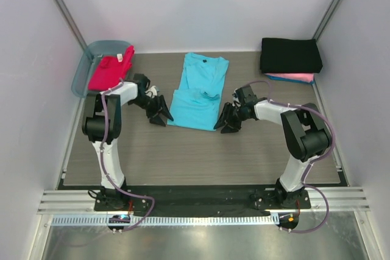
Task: Fold and stack the t-shirts
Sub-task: Fold the tshirt
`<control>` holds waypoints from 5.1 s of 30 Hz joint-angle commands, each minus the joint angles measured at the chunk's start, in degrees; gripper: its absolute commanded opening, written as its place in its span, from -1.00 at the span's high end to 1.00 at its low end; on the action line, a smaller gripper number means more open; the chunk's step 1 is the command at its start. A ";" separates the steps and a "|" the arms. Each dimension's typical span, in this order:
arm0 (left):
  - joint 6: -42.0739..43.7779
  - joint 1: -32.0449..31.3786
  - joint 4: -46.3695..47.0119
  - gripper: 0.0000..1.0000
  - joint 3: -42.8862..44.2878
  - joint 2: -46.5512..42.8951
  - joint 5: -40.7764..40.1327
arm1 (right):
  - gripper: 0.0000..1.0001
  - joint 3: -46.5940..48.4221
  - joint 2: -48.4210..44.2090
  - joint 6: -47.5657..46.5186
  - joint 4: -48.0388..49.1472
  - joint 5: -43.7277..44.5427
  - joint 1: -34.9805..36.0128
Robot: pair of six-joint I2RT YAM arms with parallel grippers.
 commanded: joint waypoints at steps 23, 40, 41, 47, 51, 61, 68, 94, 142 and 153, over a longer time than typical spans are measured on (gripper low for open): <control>1.88 -2.36 -0.42 0.33 3.92 3.45 -3.98 | 0.20 1.14 4.51 3.87 5.26 -3.58 0.67; 0.92 -4.46 0.72 1.00 -1.08 -1.64 -1.35 | 0.97 -1.23 1.08 1.51 5.53 -8.24 -0.91; 0.66 -4.82 0.64 1.00 -1.70 -2.61 -1.00 | 0.98 -1.23 0.04 0.97 3.61 -9.20 -1.26; -1.01 -9.38 1.78 0.99 -6.53 -10.69 0.32 | 0.97 -1.49 -3.31 -1.92 -1.32 -12.72 -3.72; -1.72 -11.67 2.91 0.99 -9.26 -16.49 -1.17 | 0.97 -2.19 -6.82 -3.60 -4.66 -14.04 -4.69; -1.45 -12.55 1.78 0.99 -12.42 -24.15 -1.09 | 0.97 -6.68 -15.61 -6.58 -9.85 -15.19 -5.31; -1.72 -12.73 2.22 0.99 -12.52 -27.58 -0.29 | 0.97 -4.49 -19.92 -8.69 -12.84 -14.22 -5.40; 4.26 -11.06 0.90 1.00 11.30 -13.35 -2.67 | 0.98 15.73 -6.05 -8.61 -6.08 -13.60 -8.56; -11.39 -9.22 17.06 1.00 -1.97 -19.93 13.15 | 0.98 17.84 -8.85 -5.98 -1.33 -15.10 -13.22; -15.86 -7.19 24.27 1.00 -2.75 -15.01 19.13 | 0.97 24.43 -2.62 -4.83 1.13 -15.45 -13.31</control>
